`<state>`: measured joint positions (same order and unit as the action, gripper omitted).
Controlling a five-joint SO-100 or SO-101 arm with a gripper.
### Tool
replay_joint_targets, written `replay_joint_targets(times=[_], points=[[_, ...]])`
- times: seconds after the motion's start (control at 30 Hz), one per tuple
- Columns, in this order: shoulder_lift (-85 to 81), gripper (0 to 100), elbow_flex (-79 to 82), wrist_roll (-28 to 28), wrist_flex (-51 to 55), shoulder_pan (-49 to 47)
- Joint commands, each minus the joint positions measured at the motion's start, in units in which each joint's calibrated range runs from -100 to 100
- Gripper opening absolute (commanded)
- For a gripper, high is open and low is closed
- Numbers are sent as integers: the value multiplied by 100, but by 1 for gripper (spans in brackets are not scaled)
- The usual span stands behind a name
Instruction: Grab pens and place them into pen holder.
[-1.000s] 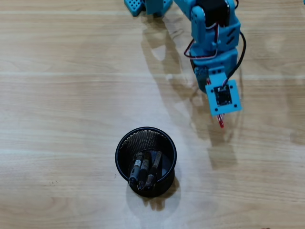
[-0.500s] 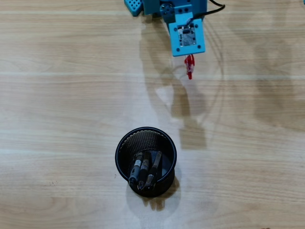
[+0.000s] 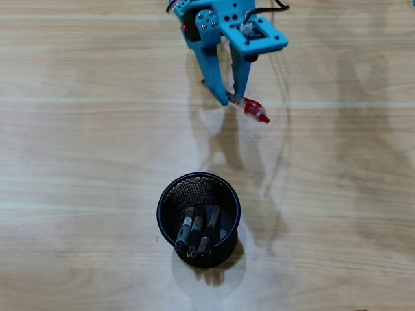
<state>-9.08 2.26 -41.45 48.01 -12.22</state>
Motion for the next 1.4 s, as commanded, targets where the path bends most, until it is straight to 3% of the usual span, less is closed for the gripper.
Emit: replay_joint_targets(times=[0.0, 0.13, 0.3, 0.5, 0.83, 1.37], points=[[-390, 2, 364, 170, -1516, 246], [-365, 2, 815, 94, -2773, 364], [-155, 2, 1265, -526, -4659, 510], [509, 2, 1256, -1023, -5856, 682], [1483, 2, 1103, -1313, -6217, 764], [3146, 2, -663, -1318, -6217, 927]])
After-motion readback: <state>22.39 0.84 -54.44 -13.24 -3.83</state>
